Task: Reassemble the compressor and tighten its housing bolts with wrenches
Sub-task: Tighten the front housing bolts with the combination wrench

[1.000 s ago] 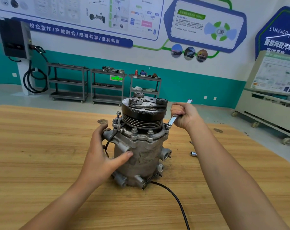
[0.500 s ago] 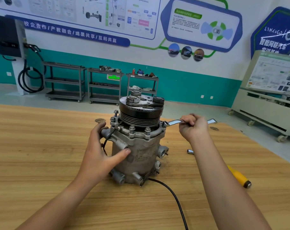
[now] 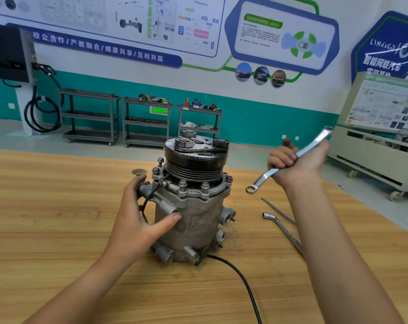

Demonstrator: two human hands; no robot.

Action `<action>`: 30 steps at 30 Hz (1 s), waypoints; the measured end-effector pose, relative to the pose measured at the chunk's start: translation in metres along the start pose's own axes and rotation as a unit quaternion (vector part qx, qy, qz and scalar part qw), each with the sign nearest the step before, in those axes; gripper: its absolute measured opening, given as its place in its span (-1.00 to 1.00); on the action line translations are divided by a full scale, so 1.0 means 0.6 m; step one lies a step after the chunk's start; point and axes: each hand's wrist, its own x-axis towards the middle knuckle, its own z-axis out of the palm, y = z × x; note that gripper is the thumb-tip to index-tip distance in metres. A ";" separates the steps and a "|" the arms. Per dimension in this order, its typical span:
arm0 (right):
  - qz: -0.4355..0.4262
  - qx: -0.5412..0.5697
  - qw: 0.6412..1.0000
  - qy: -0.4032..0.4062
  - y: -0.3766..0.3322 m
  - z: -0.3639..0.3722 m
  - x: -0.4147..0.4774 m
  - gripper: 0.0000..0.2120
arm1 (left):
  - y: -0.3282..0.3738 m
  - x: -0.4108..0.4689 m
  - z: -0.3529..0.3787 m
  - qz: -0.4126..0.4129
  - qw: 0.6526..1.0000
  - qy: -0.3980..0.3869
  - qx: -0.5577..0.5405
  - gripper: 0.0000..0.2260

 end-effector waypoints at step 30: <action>0.195 -0.101 0.975 0.010 0.095 0.048 0.089 -0.50 | -0.001 0.001 0.000 0.004 1.000 -0.003 -0.003 -0.19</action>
